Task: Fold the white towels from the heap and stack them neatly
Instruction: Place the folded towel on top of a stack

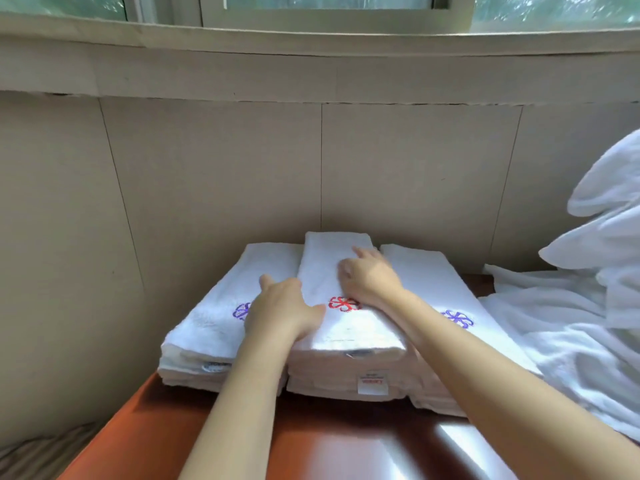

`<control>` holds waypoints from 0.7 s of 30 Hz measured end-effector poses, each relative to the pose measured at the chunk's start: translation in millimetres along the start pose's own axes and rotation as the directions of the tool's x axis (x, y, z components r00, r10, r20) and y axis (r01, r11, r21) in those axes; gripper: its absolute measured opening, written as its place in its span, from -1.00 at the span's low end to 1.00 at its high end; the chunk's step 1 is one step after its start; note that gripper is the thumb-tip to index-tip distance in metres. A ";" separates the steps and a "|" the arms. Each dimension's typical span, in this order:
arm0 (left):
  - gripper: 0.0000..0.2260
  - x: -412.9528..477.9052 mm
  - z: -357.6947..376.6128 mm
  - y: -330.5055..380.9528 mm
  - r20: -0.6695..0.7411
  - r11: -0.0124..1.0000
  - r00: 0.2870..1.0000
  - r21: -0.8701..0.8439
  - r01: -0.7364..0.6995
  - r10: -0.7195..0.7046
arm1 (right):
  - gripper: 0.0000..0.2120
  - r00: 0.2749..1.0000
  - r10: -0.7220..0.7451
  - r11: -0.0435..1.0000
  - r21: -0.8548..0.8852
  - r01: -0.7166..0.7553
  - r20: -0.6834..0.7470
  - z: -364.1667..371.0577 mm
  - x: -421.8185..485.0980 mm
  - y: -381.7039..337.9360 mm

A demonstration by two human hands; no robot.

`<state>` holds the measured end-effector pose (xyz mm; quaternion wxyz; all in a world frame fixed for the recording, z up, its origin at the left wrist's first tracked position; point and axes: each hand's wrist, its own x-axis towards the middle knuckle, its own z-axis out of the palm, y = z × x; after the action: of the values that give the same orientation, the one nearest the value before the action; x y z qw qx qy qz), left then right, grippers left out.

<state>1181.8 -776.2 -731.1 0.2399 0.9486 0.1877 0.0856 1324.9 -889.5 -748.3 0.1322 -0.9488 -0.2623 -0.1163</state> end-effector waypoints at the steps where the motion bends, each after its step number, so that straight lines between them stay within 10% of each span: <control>1: -0.51 1.4 4.9 1.4 -0.032 0.998 0.998 -0.009 -0.062 0.061 | -0.72 0.993 -0.088 0.996 0.041 0.085 0.075 -0.4 -11.4 -5.0; 8: -0.53 -18.9 39.5 11.1 0.151 0.965 0.978 0.195 -0.174 0.146 | -0.59 0.938 -0.261 0.962 0.137 0.235 0.228 -23.2 -103.2 9.8; 16: -0.41 -77.2 54.5 47.2 0.161 0.916 0.971 0.333 -0.222 0.177 | -0.56 0.935 0.232 0.660 0.663 -0.353 0.267 -60.6 -157.0 14.4; 21: -0.42 -88.9 45.9 45.6 -0.022 0.972 0.996 0.224 -0.076 0.083 | -0.52 0.855 0.385 0.597 0.613 -0.518 0.348 -63.7 -144.6 -1.8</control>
<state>1126.4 -868.1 -755.3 0.1253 0.9748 0.1618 0.0885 1193.5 -975.4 -730.1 0.4748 -0.8716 -0.0469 0.1126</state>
